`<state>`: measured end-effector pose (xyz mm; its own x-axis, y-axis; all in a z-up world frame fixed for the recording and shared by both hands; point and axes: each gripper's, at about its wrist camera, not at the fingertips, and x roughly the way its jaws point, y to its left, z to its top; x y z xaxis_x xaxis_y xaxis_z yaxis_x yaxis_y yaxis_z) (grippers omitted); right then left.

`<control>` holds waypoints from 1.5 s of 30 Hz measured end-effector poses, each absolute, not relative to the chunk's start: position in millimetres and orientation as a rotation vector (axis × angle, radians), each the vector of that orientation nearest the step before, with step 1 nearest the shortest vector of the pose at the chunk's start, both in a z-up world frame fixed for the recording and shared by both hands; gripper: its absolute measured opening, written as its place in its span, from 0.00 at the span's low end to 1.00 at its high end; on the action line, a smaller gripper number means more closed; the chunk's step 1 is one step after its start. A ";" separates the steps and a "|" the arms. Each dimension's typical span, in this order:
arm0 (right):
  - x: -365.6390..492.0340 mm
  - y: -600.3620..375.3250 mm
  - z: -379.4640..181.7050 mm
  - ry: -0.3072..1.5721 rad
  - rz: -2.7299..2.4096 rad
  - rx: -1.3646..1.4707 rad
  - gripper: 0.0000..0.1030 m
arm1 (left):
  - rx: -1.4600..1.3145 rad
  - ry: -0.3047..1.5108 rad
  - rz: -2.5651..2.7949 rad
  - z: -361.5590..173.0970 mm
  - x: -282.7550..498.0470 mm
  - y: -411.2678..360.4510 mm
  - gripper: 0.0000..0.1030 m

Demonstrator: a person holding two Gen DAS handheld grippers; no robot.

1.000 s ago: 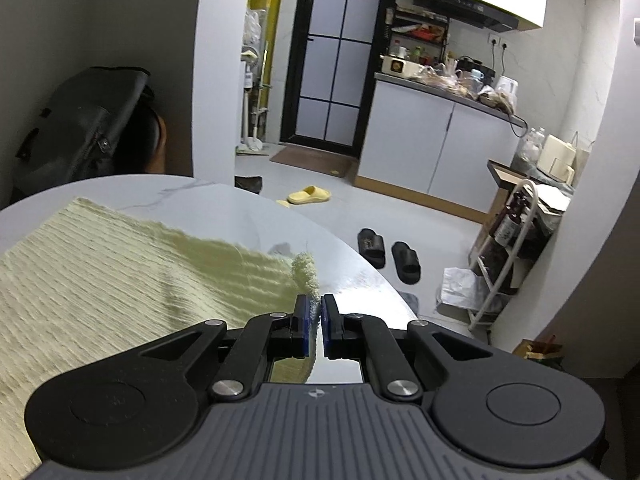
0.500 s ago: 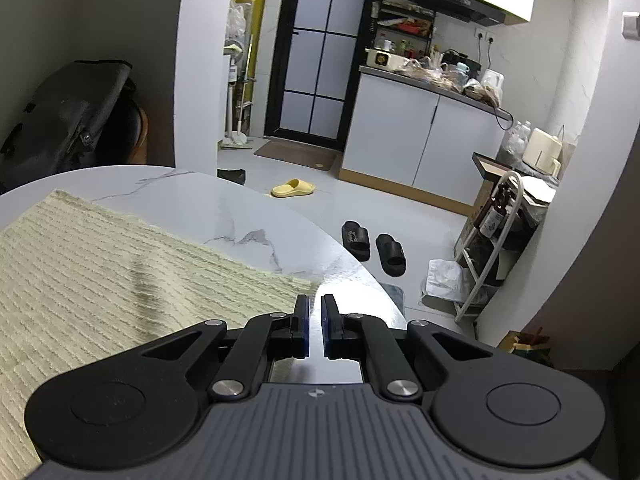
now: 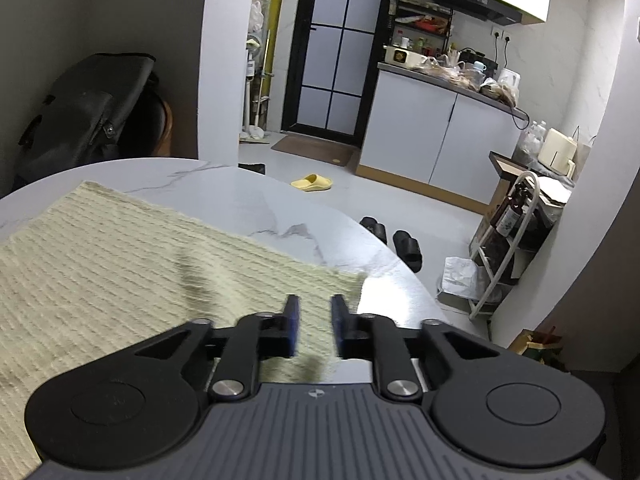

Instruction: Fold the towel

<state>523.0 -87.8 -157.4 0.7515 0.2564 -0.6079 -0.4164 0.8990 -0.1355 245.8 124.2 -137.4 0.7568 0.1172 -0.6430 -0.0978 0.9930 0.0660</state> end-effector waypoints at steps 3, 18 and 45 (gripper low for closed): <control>517.2 -86.9 -157.9 0.627 0.382 -0.260 0.30 | 0.028 0.704 0.119 -137.0 244.2 124.7 0.70; 492.5 -90.6 -167.7 0.670 0.418 -0.195 0.30 | -0.011 0.696 0.126 -139.9 232.5 128.5 0.76; 430.7 -106.1 -163.0 0.683 0.452 -0.099 0.31 | -0.011 0.651 0.129 -141.3 218.9 118.4 0.77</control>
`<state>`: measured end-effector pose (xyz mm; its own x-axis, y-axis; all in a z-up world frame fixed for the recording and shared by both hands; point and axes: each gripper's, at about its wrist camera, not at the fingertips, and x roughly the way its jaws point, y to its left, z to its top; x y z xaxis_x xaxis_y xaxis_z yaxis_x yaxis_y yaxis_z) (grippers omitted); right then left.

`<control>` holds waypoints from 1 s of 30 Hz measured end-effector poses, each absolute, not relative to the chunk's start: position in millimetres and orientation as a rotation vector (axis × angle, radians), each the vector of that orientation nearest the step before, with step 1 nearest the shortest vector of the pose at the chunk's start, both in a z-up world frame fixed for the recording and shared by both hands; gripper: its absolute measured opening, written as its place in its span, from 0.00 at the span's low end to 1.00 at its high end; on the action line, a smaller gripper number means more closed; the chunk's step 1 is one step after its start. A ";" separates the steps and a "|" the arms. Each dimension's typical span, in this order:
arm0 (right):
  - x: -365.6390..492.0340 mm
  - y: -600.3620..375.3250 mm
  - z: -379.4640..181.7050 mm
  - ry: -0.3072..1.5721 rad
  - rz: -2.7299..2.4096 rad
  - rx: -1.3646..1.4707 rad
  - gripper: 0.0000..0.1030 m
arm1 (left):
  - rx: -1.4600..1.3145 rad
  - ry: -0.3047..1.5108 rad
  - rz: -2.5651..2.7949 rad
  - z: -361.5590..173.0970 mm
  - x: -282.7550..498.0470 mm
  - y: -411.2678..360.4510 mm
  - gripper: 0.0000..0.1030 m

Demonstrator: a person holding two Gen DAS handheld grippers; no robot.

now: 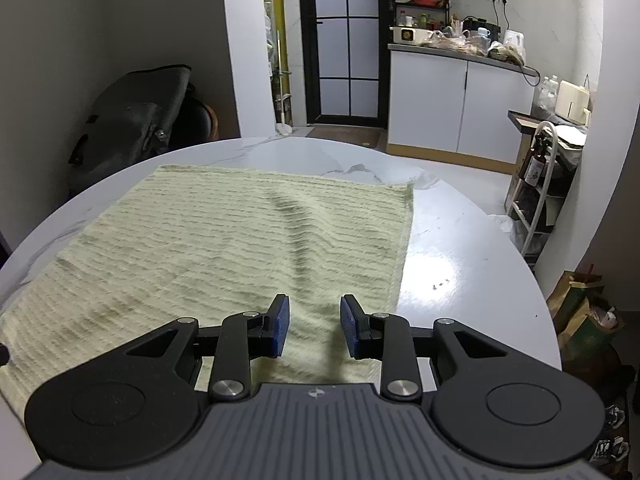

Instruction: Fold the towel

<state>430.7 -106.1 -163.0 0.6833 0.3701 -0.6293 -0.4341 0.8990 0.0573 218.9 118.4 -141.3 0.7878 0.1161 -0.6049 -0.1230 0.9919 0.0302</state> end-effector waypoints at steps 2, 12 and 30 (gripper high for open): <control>425.0 -107.7 -162.1 0.683 0.460 -0.092 0.31 | -0.010 0.652 0.125 -140.8 216.9 115.9 0.77; 396.5 -123.2 -161.6 0.687 0.487 -0.091 0.31 | -0.004 0.651 0.106 -140.7 203.6 102.2 0.77; 360.1 -141.9 -148.4 0.672 0.511 -0.082 0.31 | -0.002 0.632 0.075 -140.8 185.4 81.5 0.77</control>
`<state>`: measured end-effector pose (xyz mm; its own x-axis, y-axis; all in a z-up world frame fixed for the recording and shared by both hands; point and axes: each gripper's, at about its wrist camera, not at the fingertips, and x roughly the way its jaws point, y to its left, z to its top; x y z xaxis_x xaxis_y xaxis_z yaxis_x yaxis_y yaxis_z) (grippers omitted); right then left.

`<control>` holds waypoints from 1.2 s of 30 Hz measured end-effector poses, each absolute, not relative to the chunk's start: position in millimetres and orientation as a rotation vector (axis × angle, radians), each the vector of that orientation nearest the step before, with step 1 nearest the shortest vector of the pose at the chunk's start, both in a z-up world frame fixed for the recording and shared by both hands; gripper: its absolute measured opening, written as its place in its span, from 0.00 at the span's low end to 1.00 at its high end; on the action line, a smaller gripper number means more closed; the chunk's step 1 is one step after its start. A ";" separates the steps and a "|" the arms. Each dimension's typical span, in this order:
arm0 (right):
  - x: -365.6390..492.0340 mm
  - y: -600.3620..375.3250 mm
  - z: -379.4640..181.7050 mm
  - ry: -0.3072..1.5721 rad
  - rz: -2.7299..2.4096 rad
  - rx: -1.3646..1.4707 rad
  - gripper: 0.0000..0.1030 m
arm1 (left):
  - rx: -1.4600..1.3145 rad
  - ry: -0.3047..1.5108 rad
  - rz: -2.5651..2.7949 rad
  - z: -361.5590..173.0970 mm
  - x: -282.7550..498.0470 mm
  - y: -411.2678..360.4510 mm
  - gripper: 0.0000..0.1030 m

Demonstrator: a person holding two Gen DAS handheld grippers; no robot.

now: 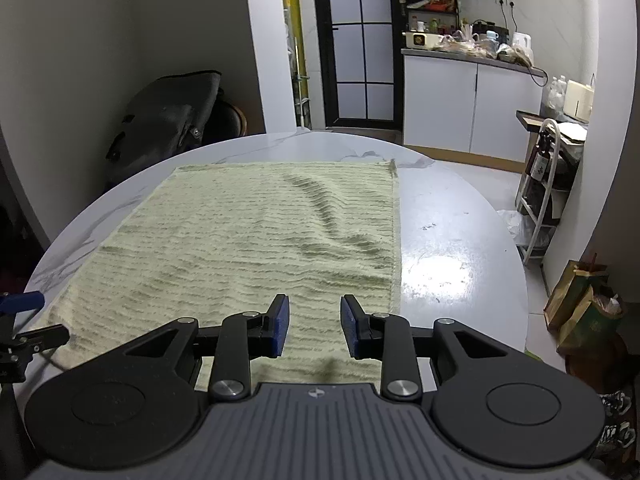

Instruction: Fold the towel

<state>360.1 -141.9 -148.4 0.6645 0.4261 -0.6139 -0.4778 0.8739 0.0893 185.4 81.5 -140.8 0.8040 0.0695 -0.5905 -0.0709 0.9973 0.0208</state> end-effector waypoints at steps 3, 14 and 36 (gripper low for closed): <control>351.9 -141.6 -145.3 0.668 0.521 -0.087 0.31 | 0.000 0.633 0.068 -139.6 181.8 80.4 0.77; 321.7 -151.2 -144.3 0.668 0.529 -0.101 0.31 | 0.031 0.615 0.056 -135.5 165.4 69.9 0.76; 307.5 -167.9 -161.0 0.739 0.482 -0.099 0.50 | -0.017 0.624 0.076 -138.4 162.8 78.4 0.67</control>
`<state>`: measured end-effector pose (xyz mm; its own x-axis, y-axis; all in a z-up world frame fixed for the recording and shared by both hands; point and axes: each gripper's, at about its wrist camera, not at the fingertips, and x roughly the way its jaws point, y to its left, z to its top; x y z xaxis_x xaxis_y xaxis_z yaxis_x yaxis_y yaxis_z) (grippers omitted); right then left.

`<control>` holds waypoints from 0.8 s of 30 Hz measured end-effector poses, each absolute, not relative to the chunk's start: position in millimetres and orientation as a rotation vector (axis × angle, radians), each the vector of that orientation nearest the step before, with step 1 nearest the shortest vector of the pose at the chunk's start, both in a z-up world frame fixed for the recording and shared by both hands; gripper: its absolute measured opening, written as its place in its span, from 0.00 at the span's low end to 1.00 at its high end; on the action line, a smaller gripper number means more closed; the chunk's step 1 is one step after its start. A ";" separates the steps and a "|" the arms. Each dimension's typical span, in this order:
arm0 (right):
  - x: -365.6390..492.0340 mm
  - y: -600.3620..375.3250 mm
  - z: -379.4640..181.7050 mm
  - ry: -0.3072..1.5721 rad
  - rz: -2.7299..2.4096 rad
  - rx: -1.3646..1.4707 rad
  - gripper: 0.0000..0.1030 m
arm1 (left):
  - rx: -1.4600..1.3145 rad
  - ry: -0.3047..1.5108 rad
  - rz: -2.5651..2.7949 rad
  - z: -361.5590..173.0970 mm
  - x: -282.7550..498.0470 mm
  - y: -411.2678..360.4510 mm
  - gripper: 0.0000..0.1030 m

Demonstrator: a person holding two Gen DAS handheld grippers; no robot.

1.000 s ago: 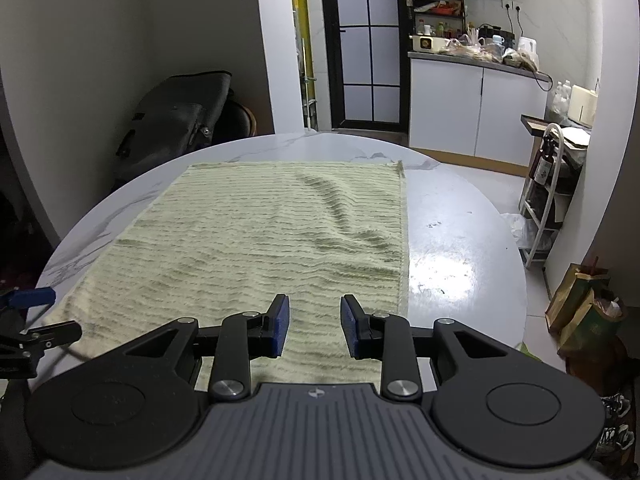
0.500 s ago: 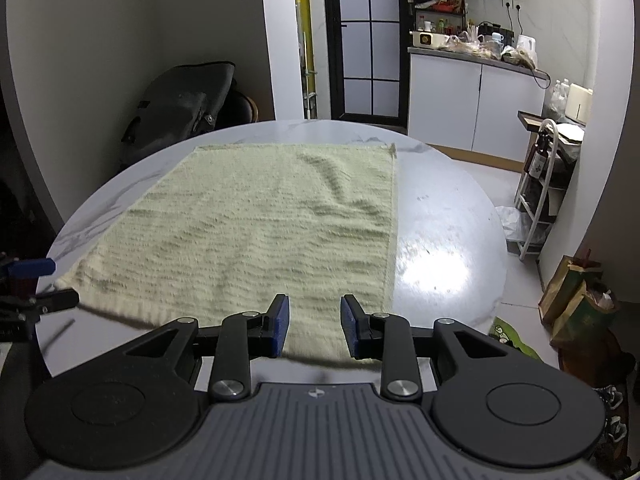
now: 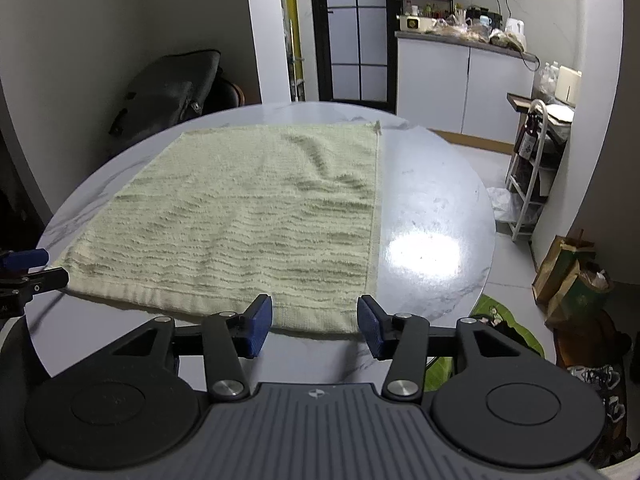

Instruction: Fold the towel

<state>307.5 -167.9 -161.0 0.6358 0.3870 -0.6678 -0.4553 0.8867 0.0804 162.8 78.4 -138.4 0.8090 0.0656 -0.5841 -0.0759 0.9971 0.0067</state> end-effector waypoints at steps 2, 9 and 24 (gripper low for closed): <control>309.0 -167.8 -161.7 0.746 0.478 -0.097 0.50 | -0.016 0.624 0.070 -139.3 162.5 79.1 0.67; 307.5 -162.7 -163.0 0.741 0.464 -0.137 0.52 | -0.009 0.628 0.046 -139.6 163.5 81.3 0.68; 312.4 -173.1 -163.8 0.768 0.431 -0.119 0.53 | -0.005 0.625 0.005 -140.3 165.9 77.0 0.68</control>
<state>312.4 -173.1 -163.8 0.6368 0.3337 -0.6950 -0.4192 0.9064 0.0511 165.9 77.0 -140.3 0.8111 0.0032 -0.5848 -0.0060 1.0000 -0.0029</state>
